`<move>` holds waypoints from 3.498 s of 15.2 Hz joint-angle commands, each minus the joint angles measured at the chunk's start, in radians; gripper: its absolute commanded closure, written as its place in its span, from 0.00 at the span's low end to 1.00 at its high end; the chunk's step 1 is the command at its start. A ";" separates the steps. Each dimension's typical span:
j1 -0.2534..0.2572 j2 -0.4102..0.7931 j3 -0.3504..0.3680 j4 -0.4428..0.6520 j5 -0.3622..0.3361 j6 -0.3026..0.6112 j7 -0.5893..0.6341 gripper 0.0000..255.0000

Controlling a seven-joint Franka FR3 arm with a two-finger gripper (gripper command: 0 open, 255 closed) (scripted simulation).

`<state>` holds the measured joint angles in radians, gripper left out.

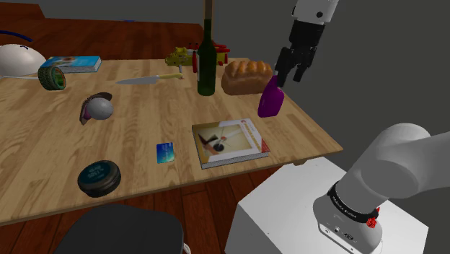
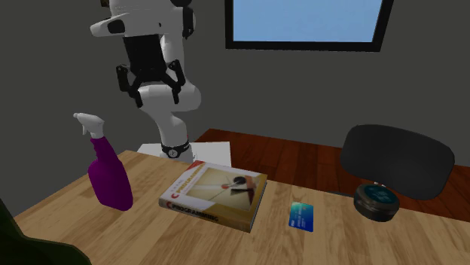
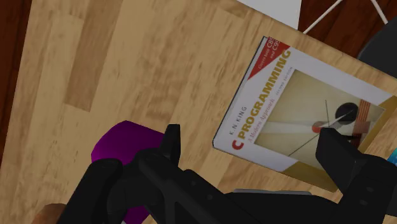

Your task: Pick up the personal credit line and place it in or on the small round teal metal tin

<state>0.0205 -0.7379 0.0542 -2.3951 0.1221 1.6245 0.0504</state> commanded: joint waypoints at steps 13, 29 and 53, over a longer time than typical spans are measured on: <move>0.043 0.229 0.272 0.021 0.143 0.215 0.372 0.00; 0.075 0.839 0.536 0.363 -0.034 0.455 0.943 0.00; 0.165 1.084 0.515 0.474 -0.171 0.556 1.120 1.00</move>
<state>0.1851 0.3439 0.5688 -1.9186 -0.0494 2.1794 1.1700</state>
